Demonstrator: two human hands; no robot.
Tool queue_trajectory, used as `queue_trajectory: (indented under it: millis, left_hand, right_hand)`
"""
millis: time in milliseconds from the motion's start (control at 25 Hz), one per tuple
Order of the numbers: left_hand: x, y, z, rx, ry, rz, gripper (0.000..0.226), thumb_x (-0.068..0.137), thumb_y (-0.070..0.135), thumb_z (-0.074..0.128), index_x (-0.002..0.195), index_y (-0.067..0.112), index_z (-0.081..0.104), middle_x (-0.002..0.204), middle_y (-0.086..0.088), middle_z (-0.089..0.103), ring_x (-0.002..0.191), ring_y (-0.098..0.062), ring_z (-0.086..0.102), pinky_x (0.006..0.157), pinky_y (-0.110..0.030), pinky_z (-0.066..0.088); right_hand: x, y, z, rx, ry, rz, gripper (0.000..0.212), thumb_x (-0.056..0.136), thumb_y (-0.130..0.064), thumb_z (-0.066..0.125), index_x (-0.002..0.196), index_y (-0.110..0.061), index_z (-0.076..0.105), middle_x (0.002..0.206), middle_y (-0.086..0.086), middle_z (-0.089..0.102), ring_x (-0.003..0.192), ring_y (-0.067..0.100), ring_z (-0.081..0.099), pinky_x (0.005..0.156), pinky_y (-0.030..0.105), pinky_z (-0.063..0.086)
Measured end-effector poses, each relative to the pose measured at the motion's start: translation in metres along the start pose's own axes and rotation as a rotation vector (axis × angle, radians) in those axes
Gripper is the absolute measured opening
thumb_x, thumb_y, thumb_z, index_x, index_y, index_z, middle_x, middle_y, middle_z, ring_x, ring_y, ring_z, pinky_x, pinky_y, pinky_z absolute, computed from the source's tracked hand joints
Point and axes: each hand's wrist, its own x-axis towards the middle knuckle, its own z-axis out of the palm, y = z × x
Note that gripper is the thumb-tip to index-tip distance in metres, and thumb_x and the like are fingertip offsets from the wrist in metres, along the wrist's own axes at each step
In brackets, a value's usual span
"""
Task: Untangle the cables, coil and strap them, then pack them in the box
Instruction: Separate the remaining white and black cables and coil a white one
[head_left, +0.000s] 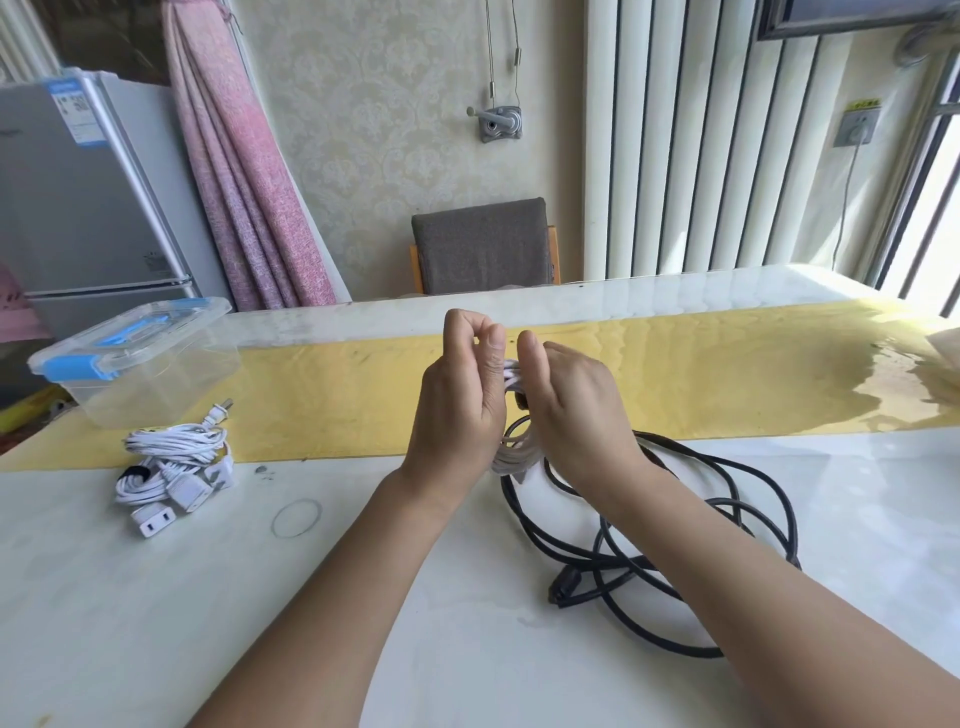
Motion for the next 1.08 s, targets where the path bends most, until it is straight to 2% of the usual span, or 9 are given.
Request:
queue_trajectory:
  millis: [80, 160, 400, 520, 640, 760, 840, 960, 1080]
  left_hand:
    - [-0.002, 0.001, 0.002, 0.014, -0.006, 0.029, 0.019, 0.098, 0.034, 0.031, 0.092, 0.017, 0.037, 0.055, 0.014, 0.041, 0.047, -0.007, 0.046, 0.043, -0.017, 0.031]
    - [-0.003, 0.003, 0.005, 0.003, -0.032, 0.016, 0.020, 0.097, 0.037, 0.033, 0.092, 0.018, 0.037, 0.051, 0.014, 0.037, 0.046, -0.003, 0.042, 0.044, -0.012, 0.027]
    - [-0.006, -0.004, 0.006, -0.032, -0.249, -0.052, 0.032, 0.092, 0.052, 0.041, 0.100, 0.022, 0.044, 0.065, 0.009, 0.056, 0.060, -0.007, 0.054, 0.056, -0.017, 0.040]
    - [-0.009, -0.009, 0.009, 0.080, -0.350, -0.057, 0.027, 0.093, 0.045, 0.051, 0.101, 0.019, 0.051, 0.078, 0.010, 0.062, 0.070, -0.003, 0.058, 0.064, -0.020, 0.045]
    - [-0.010, -0.007, 0.013, 0.068, -0.391, -0.118, 0.010, 0.096, 0.027, 0.052, 0.095, 0.018, 0.048, 0.070, 0.003, 0.059, 0.062, -0.007, 0.055, 0.059, -0.024, 0.042]
    - [-0.004, -0.014, -0.001, 0.078, -0.289, -0.185, 0.021, 0.091, 0.036, 0.052, 0.087, 0.016, 0.050, 0.067, -0.002, 0.056, 0.060, -0.013, 0.050, 0.054, -0.022, 0.037]
    - [0.004, -0.021, -0.016, 0.094, -0.167, -0.322, 0.035, 0.083, 0.044, 0.048, 0.081, 0.010, 0.054, 0.066, -0.002, 0.057, 0.056, -0.009, 0.049, 0.055, -0.023, 0.038]
    - [0.016, -0.032, -0.051, -0.122, 0.030, -0.762, 0.025, 0.091, 0.025, 0.051, 0.077, 0.005, 0.058, 0.068, -0.010, 0.059, 0.049, -0.013, 0.059, 0.050, -0.029, 0.053]
    - [0.020, -0.050, -0.097, -0.260, 0.102, -1.108, 0.023, 0.094, 0.013, 0.048, 0.075, 0.004, 0.057, 0.057, -0.009, 0.060, 0.038, -0.010, 0.057, 0.039, -0.024, 0.052]
  right_hand:
    - [0.001, -0.001, -0.006, 0.250, -0.079, 0.226, 0.056, 0.103, -0.032, 0.030, 0.051, -0.013, 0.034, 0.047, -0.004, 0.038, 0.048, 0.013, 0.033, 0.052, 0.029, 0.027]
    - [0.002, 0.000, -0.009, 0.335, -0.087, 0.354, 0.054, 0.100, -0.028, 0.036, 0.049, -0.010, 0.033, 0.042, -0.004, 0.033, 0.045, 0.012, 0.027, 0.049, 0.029, 0.024]
    - [0.011, 0.009, -0.025, 0.506, 0.019, 0.512, 0.047, 0.092, -0.015, 0.040, 0.047, -0.010, 0.032, 0.037, -0.006, 0.030, 0.043, 0.013, 0.024, 0.048, 0.028, 0.024]
    - [0.013, 0.019, -0.037, 0.623, 0.107, 0.632, 0.038, 0.093, -0.022, 0.041, 0.058, -0.006, 0.042, 0.046, 0.001, 0.034, 0.042, 0.012, 0.026, 0.038, 0.020, 0.023]
    - [0.014, 0.025, -0.038, 0.643, -0.061, 0.656, 0.048, 0.098, -0.036, 0.040, 0.062, -0.006, 0.048, 0.053, 0.004, 0.047, 0.046, 0.013, 0.039, 0.045, 0.020, 0.034]
    - [0.013, 0.028, -0.035, 0.518, -0.196, 0.505, 0.063, 0.101, -0.047, 0.031, 0.073, 0.000, 0.064, 0.059, -0.004, 0.058, 0.054, 0.008, 0.051, 0.056, 0.021, 0.042]
    - [0.012, 0.034, -0.032, 0.239, -0.215, 0.357, 0.058, 0.101, -0.044, 0.029, 0.086, 0.001, 0.063, 0.071, -0.002, 0.057, 0.069, 0.013, 0.052, 0.065, 0.028, 0.038]
    - [0.010, 0.045, -0.030, -0.194, -0.270, 0.236, 0.039, 0.100, -0.034, 0.040, 0.093, 0.000, 0.059, 0.089, 0.009, 0.059, 0.085, 0.027, 0.053, 0.073, 0.037, 0.041]
    - [0.012, 0.045, -0.038, -0.256, -0.436, 0.271, 0.032, 0.095, -0.037, 0.049, 0.091, -0.007, 0.060, 0.088, 0.004, 0.061, 0.081, 0.023, 0.055, 0.064, 0.032, 0.045]
